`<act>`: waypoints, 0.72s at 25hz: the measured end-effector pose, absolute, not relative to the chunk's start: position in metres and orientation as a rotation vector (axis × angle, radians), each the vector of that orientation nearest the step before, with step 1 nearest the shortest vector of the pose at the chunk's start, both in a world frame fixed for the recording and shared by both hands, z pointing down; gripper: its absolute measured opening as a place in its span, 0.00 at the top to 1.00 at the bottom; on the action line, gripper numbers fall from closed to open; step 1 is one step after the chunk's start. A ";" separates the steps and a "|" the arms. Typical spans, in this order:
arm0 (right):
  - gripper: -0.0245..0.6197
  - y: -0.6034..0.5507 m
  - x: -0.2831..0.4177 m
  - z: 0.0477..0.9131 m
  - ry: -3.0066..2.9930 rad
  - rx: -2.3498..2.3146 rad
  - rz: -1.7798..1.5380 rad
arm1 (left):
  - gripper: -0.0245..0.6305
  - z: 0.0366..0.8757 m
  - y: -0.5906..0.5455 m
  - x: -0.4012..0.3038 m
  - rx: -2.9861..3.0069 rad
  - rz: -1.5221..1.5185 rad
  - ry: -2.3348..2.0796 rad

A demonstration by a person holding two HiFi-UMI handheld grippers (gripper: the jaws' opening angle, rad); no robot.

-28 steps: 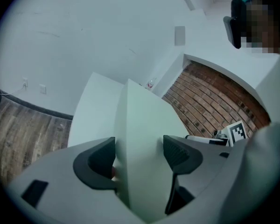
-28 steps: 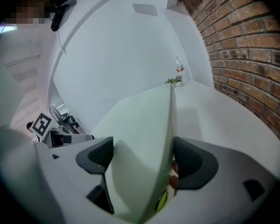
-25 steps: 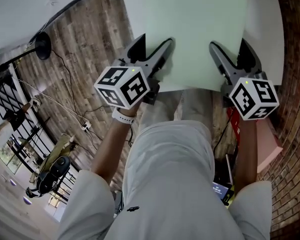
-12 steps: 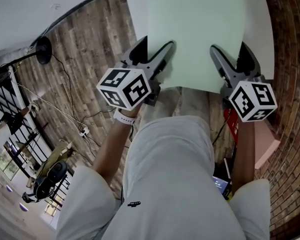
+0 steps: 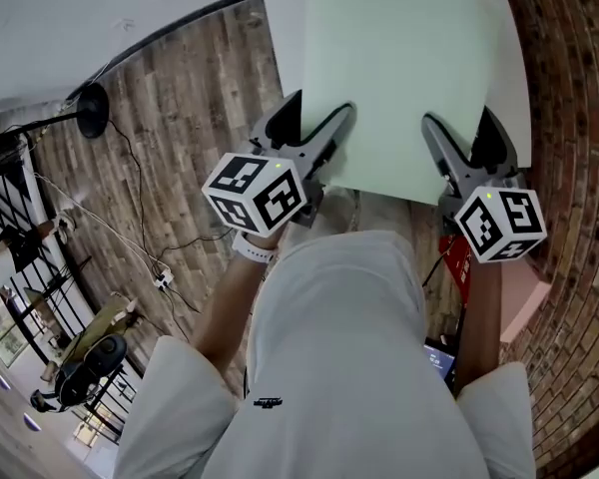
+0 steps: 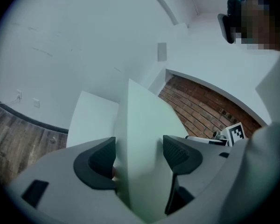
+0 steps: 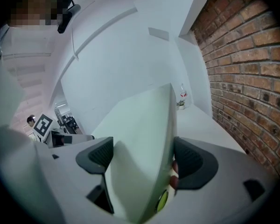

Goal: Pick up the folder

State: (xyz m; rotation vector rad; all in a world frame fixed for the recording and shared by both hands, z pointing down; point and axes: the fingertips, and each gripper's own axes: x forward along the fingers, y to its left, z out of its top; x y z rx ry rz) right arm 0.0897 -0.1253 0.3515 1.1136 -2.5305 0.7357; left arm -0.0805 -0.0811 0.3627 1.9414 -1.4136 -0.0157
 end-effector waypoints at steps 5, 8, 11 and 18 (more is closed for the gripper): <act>0.35 -0.114 0.089 0.334 -2.551 1.123 0.716 | 0.47 0.345 -0.070 -0.081 1.965 -0.026 -1.425; 0.35 -0.107 0.088 0.325 -2.567 1.114 0.691 | 0.47 0.337 -0.062 -0.082 1.970 -0.038 -1.433; 0.35 -0.102 0.089 0.314 -2.583 1.108 0.652 | 0.47 0.327 -0.056 -0.080 1.982 -0.053 -1.443; 0.35 -0.091 0.088 0.281 -2.632 1.113 0.583 | 0.47 0.296 -0.045 -0.081 2.025 -0.094 -1.467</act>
